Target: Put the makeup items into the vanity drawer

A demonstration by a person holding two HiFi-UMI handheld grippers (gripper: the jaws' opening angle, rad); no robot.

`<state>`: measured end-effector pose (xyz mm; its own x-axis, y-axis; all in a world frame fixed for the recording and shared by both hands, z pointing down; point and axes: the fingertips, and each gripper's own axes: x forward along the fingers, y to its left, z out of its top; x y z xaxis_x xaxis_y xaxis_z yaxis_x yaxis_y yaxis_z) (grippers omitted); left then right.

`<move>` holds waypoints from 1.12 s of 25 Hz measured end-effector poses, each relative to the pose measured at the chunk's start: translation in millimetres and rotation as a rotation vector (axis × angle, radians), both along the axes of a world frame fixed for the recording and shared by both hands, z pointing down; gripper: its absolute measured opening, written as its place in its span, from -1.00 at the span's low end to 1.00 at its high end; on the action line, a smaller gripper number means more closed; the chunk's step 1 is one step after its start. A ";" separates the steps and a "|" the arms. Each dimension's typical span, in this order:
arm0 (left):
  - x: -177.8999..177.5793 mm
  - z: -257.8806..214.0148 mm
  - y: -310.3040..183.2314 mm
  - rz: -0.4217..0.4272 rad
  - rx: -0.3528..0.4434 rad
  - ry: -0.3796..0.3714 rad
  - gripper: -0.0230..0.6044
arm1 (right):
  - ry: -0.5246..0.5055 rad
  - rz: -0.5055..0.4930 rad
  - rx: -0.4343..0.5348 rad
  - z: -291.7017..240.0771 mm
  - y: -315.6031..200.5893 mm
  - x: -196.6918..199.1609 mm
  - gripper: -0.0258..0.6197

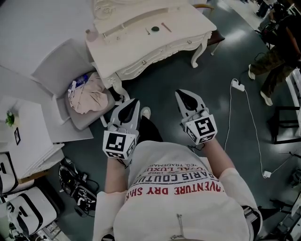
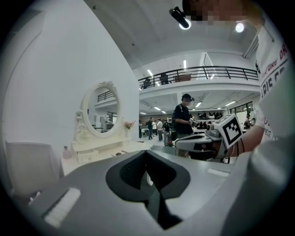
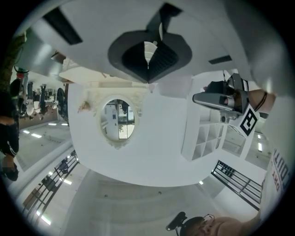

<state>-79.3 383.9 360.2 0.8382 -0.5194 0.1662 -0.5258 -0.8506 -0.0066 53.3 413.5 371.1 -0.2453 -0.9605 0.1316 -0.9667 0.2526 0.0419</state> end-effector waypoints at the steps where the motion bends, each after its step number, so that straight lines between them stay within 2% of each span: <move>1: 0.5 -0.2 -16.6 0.001 -0.004 0.002 -0.89 | 0.001 -0.001 -0.007 1.4 -15.9 0.0 -0.90; 6: 10.5 -2.7 -112.5 0.024 -0.018 0.010 -0.89 | 0.021 0.013 -0.039 2.2 -107.2 6.3 -0.90; 12: 17.3 -16.2 -224.0 0.067 -0.005 0.010 -0.89 | 0.041 0.059 -0.009 -15.7 -211.7 17.5 -0.85; 15: 19.4 -22.6 -270.7 0.080 -0.003 0.014 -0.89 | 0.044 0.057 -0.035 -15.0 -255.6 19.6 -0.66; 21: 23.0 -14.1 -331.1 0.075 -0.043 -0.002 -0.89 | 0.025 0.078 -0.150 9.6 -317.8 35.2 -0.60; 28: 30.5 17.4 -373.5 0.012 -0.124 -0.026 -0.89 | 0.036 0.017 -0.303 56.0 -373.2 53.3 -0.56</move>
<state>-48.8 10.4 377.6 0.8388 -0.4837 0.2498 -0.5167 -0.8519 0.0854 106.6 40.3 427.0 -0.2192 -0.8801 0.4211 -0.9702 0.2424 0.0016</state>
